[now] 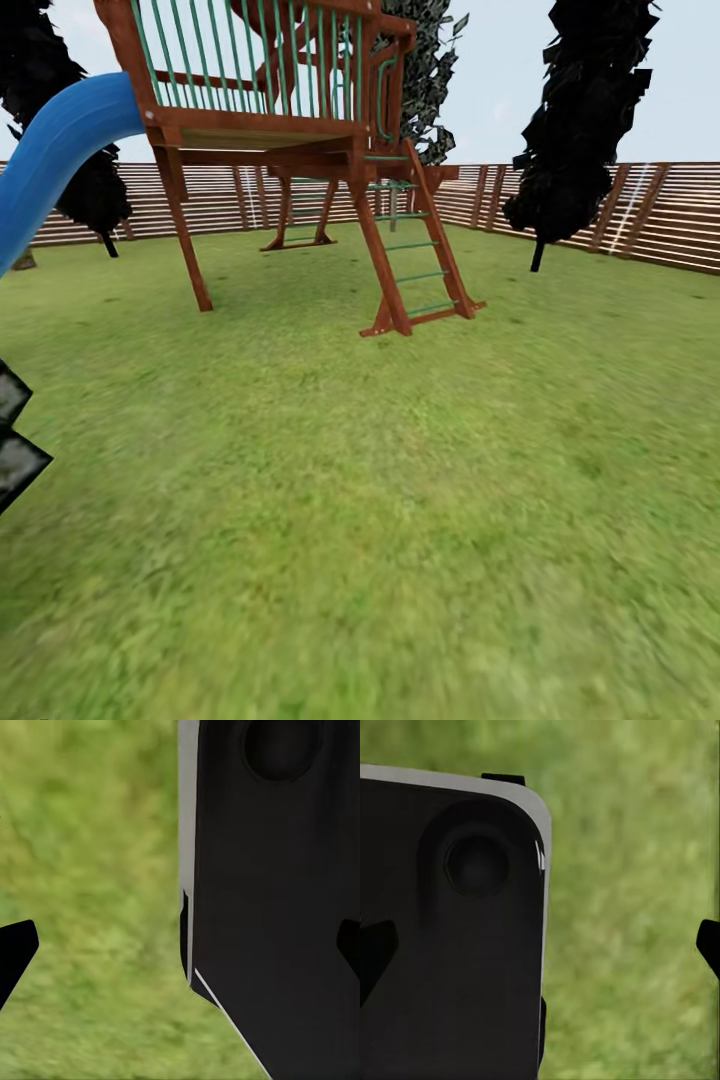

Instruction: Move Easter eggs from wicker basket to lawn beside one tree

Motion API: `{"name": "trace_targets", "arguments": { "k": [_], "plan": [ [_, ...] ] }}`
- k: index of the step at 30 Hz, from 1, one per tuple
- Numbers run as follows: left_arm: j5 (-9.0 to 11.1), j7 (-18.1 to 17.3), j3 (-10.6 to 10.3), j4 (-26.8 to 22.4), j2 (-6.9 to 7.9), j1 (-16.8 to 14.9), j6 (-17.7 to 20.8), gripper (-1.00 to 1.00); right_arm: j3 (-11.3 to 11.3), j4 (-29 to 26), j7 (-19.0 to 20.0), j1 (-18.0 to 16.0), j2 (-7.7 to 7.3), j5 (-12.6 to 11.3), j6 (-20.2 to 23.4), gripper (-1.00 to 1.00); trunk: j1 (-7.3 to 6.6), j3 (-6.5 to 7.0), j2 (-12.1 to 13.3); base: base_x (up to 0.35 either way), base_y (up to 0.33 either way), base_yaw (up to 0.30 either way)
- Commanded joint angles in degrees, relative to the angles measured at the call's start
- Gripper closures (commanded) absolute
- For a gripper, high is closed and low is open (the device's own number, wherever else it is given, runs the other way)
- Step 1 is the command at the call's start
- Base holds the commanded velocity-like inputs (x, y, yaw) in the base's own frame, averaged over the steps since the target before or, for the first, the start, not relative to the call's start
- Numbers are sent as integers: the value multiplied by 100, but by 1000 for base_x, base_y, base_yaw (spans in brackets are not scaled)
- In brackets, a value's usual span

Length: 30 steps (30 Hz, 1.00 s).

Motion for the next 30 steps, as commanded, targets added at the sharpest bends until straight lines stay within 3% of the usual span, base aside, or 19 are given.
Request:
{"name": "trace_targets", "arguments": {
  "k": [1,18,30],
  "plan": [
    [3,2,1,-7,0,2,-10,-100,11,3,-27,-1,0,21,-10,-100,3,-4,-2,322,0,294],
    [3,2,1,-7,0,2,-10,-100,11,1,-35,-3,-1,19,-4,-100,3,-4,-2,322,0,292],
    [5,6,1,-4,0,2,-10,-100,11,2,-31,-1,-2,15,-13,-100,3,-4,-2,322,0,33]
  ]
}}
